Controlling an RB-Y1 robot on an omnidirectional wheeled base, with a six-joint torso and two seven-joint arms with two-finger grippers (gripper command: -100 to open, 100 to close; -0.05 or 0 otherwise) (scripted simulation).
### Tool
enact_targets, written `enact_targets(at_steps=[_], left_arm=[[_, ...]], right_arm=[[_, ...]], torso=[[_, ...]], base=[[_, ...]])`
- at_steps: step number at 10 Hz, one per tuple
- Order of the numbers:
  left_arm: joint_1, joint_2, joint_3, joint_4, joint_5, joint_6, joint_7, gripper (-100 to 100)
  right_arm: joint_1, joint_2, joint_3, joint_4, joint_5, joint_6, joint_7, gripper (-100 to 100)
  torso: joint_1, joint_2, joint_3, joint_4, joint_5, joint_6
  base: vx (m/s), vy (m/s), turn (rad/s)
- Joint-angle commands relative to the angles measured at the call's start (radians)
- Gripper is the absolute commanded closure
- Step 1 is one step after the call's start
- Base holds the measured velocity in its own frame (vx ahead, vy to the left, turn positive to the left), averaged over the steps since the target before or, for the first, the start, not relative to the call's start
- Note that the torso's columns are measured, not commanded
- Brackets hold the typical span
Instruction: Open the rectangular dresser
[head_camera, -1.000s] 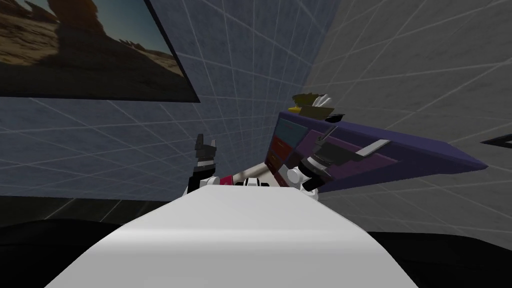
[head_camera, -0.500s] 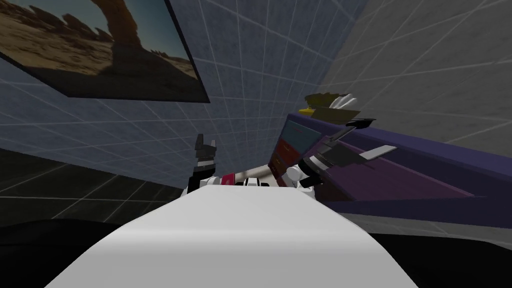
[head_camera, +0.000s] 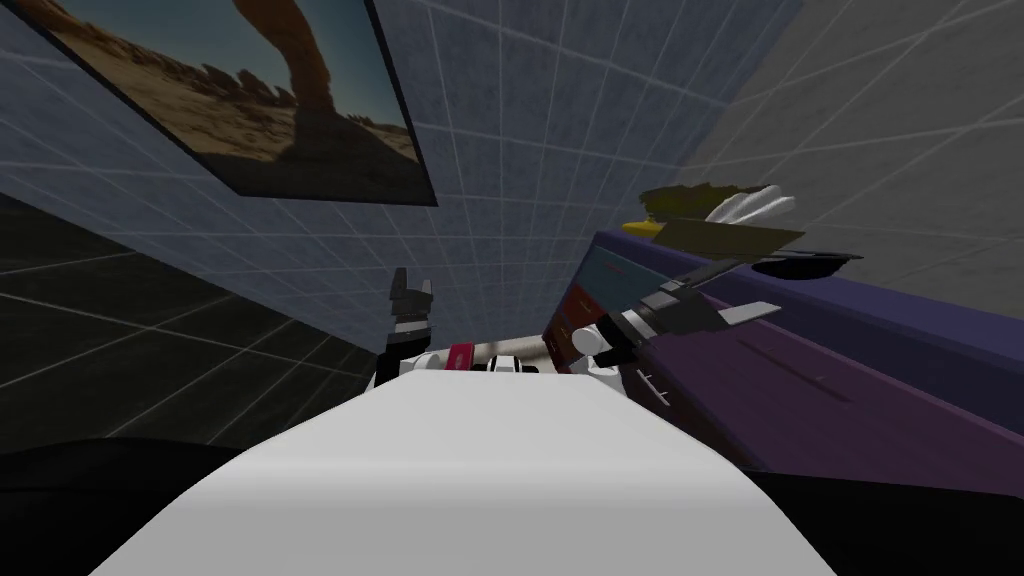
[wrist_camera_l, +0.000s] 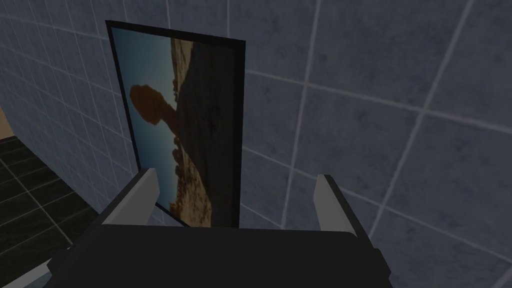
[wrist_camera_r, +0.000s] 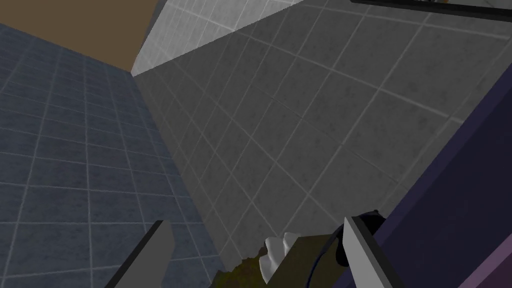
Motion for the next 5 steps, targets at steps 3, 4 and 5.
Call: enact_targets(at_steps=[3, 4, 5], left_arm=[[0.000, 0.000, 0.000, 0.000, 0.000, 0.000, 0.000, 0], [0.000, 0.000, 0.000, 0.000, 0.000, 0.000, 0.000, 0], [0.000, 0.000, 0.000, 0.000, 0.000, 0.000, 0.000, 0]], right_arm=[[-0.053, 0.023, 0.011, 0.014, -0.133, -0.094, -0.090, -100], [-0.069, 0.033, 0.015, 0.020, -0.162, -0.122, -0.116, -100], [-0.069, 0.033, 0.015, 0.020, -0.169, -0.122, -0.116, -100]], torso=[[0.000, 0.000, 0.000, 0.000, 0.000, 0.000], [0.000, 0.000, 0.000, 0.000, 0.000, -0.001], [-0.001, 0.000, 0.000, 0.000, 0.000, -0.001]], base=[[0.025, -0.070, 0.251], [0.020, -0.087, 0.395], [0.015, -0.070, 0.162]])
